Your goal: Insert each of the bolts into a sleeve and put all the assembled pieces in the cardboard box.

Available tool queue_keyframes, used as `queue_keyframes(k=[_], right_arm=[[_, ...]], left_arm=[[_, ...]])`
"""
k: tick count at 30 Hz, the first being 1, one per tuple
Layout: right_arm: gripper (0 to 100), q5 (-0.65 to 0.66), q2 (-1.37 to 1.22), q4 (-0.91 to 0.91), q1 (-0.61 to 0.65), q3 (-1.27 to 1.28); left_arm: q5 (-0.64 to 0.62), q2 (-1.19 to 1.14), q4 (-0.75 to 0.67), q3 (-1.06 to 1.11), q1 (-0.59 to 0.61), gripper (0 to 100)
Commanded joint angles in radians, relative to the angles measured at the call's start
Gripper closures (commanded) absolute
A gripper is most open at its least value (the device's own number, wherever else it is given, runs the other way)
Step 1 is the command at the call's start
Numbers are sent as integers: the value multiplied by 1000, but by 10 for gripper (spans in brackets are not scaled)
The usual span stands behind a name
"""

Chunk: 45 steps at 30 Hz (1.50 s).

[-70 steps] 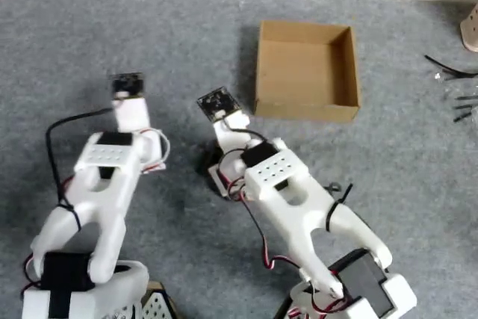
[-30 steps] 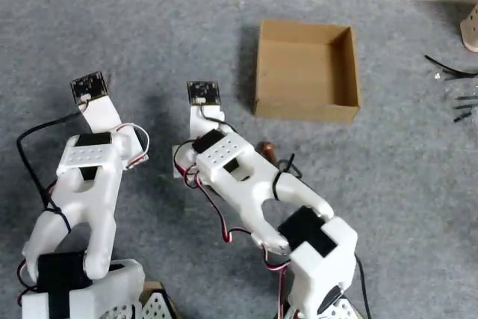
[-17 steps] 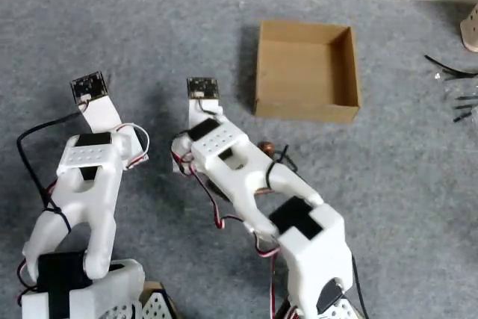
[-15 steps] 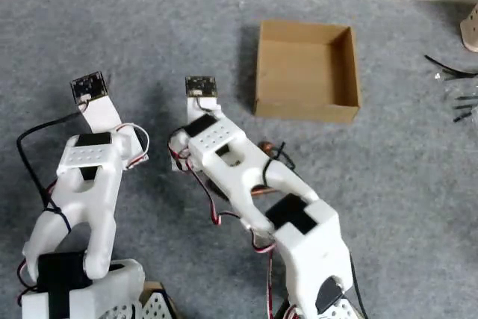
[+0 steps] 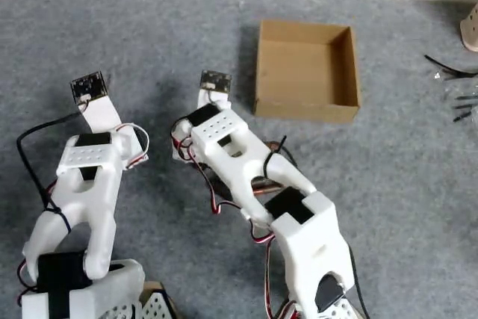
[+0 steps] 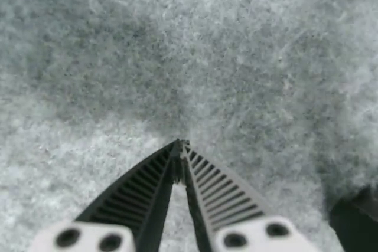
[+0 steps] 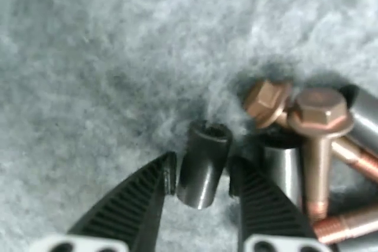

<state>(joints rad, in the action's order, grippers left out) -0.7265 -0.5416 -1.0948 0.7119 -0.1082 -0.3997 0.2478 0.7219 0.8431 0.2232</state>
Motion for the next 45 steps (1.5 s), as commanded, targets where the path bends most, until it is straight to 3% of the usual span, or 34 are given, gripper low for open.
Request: queue_keyframes(k=[1,6,10,16,21,30,45], right_arm=[[849,-15,-7,-1,-56,-8],[864,-12,-10,-2,-58,-5],[998,2,-10,-4,-58,-2],[994,183,19,-120,-51,-35],[994,262,222,-162,-47,-54],[994,437,656,-84,-214,275],[994,601,1403,349,-435,1165]], left_arm=[[-2,4,-14,-36,7,992],[-2,4,-14,-36,7,992],[-2,4,-14,-36,7,992],[-2,2,-15,-38,7,992],[-2,2,-15,-39,7,992],[-2,1,-49,-35,-15,992],[2,1,-51,-35,-137,992]])
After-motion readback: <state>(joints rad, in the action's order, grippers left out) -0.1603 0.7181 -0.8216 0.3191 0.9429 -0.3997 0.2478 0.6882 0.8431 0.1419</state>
